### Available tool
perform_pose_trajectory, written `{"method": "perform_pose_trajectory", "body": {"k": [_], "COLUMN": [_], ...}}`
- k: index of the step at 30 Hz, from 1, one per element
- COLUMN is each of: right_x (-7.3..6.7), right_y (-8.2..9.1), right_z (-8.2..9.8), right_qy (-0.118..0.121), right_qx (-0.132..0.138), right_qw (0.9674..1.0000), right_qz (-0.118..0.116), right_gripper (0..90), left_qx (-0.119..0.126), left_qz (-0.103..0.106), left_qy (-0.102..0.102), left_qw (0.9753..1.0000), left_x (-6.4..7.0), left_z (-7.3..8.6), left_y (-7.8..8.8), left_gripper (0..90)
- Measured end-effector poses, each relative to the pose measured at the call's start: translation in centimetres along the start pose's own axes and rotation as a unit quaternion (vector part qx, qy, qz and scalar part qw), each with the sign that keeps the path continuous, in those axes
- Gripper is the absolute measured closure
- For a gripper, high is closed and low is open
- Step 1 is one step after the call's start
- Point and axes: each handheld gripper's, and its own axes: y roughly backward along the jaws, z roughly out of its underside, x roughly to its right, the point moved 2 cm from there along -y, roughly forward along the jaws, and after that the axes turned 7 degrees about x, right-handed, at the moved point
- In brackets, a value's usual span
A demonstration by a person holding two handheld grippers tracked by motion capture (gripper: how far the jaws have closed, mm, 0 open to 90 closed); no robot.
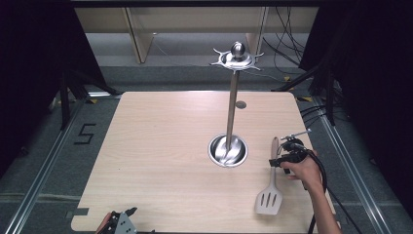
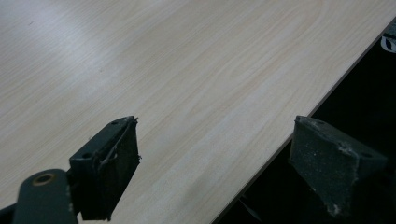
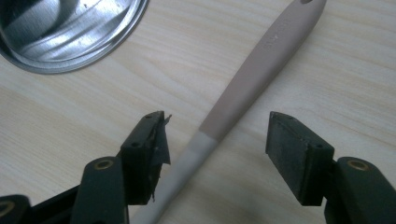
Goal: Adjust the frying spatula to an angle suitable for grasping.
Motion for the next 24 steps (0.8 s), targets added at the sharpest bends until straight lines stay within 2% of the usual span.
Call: {"method": "perform_pose_trajectory", "body": {"k": [1, 2, 3, 4, 6, 7, 8, 9, 10, 11, 12, 13, 14, 15, 16, 17, 19, 20, 21, 22, 23, 24], "right_x": [-0.1, 0.0, -0.2, -0.2, -0.3, -0.3, -0.4, -0.4, -0.3, -0.3, -0.3, -0.4, -0.3, -0.2, -0.1, -0.2, -0.3, -0.5, -0.5, -0.5, -0.4, -0.2], "right_y": [0.0, -0.2, -0.1, -0.2, -0.4, -0.4, -0.5, -0.6, -0.7, -0.7, -0.9, -1.0, -1.1, -1.2, -1.3, -1.5, -1.6, -1.7, -1.7, -1.7, -1.7, -1.8], "right_z": [0.0, -0.1, -0.2, -0.2, -0.1, -0.1, -0.2, -0.2, -0.2, -0.2, -0.2, -0.2, -0.2, -0.2, -0.2, -0.2, -0.2, -0.2, -0.2, -0.3, -0.3, -0.3], "right_qy": [-0.008, 0.002, -0.010, -0.005, -0.005, -0.003, -0.009, -0.016, -0.011, -0.012, -0.015, -0.022, -0.020, -0.022, -0.015, -0.018, -0.015, -0.014, -0.014, -0.010, -0.008, 0.000], "right_qx": [-0.008, -0.003, -0.007, -0.008, -0.011, -0.018, -0.021, -0.024, -0.029, -0.027, -0.031, -0.033, -0.036, -0.040, -0.043, -0.048, -0.049, -0.054, -0.054, -0.053, -0.050, -0.046], "right_qw": [0.9999, 1.0000, 0.9999, 1.0000, 0.9999, 0.9998, 0.9997, 0.9996, 0.9994, 0.9996, 0.9994, 0.9992, 0.9992, 0.9989, 0.9989, 0.9986, 0.9985, 0.9984, 0.9984, 0.9985, 0.9987, 0.9989], "right_qz": [0.005, -0.001, -0.006, -0.002, 0.001, 0.005, 0.000, 0.005, 0.012, 0.006, 0.009, 0.008, 0.006, 0.014, 0.007, 0.015, 0.019, 0.013, 0.013, 0.010, 0.008, 0.011], "right_gripper": [39.8, 40.0, 40.3, 40.4, 40.8, 40.8, 40.8, 41.0, 41.1, 41.2, 41.4, 41.7, 41.8, 42.0, 42.4, 43.7, 43.8, 44.1, 44.1, 44.5, 45.1, 46.6], "left_qx": [-0.005, -0.003, -0.002, -0.013, 0.000, -0.006, -0.009, -0.009, 0.007, 0.000, -0.013, -0.011, 0.002, 0.004, 0.004, 0.009, 0.008, 0.004, -0.002, 0.003, -0.003, 0.004], "left_qz": [-0.002, -0.002, -0.002, -0.001, -0.005, 0.009, -0.005, -0.005, -0.001, -0.002, 0.001, -0.001, 0.003, 0.002, -0.001, -0.001, 0.000, 0.002, 0.010, 0.002, 0.003, 0.002], "left_qy": [-0.011, -0.004, -0.006, -0.008, 0.000, -0.011, -0.011, -0.010, -0.021, -0.027, -0.009, -0.009, -0.018, -0.016, -0.021, -0.015, -0.014, -0.015, -0.014, -0.017, -0.025, -0.018], "left_qw": [0.9999, 1.0000, 1.0000, 0.9999, 1.0000, 0.9999, 0.9999, 0.9999, 0.9998, 0.9996, 0.9999, 0.9999, 0.9998, 0.9999, 0.9998, 0.9999, 0.9999, 0.9999, 0.9999, 0.9998, 0.9997, 0.9998], "left_x": [-0.1, 0.0, -0.1, -0.1, 0.0, -0.2, -0.2, -0.1, -0.2, -0.3, -0.2, -0.1, -0.2, -0.2, -0.3, -0.2, -0.2, -0.2, -0.3, -0.2, -0.3, -0.2], "left_z": [0.0, 0.0, 0.0, 0.0, 0.0, -0.1, 0.0, 0.0, -0.1, -0.1, -0.1, -0.1, -0.1, -0.1, -0.1, -0.1, -0.1, -0.1, -0.1, -0.1, -0.1, -0.1], "left_y": [0.0, -0.1, 0.0, 0.2, 0.1, 0.1, 0.1, 0.1, -0.1, 0.0, 0.2, 0.2, 0.0, -0.1, -0.1, -0.2, -0.1, -0.1, 0.0, 0.0, 0.1, 0.0], "left_gripper": [14.9, 14.9, 14.9, 14.9, 14.9, 14.9, 14.9, 14.9, 14.9, 14.9, 14.9, 14.9, 14.9, 14.9, 14.9, 14.9, 14.9, 14.9, 14.9, 14.9, 14.9, 14.9]}}
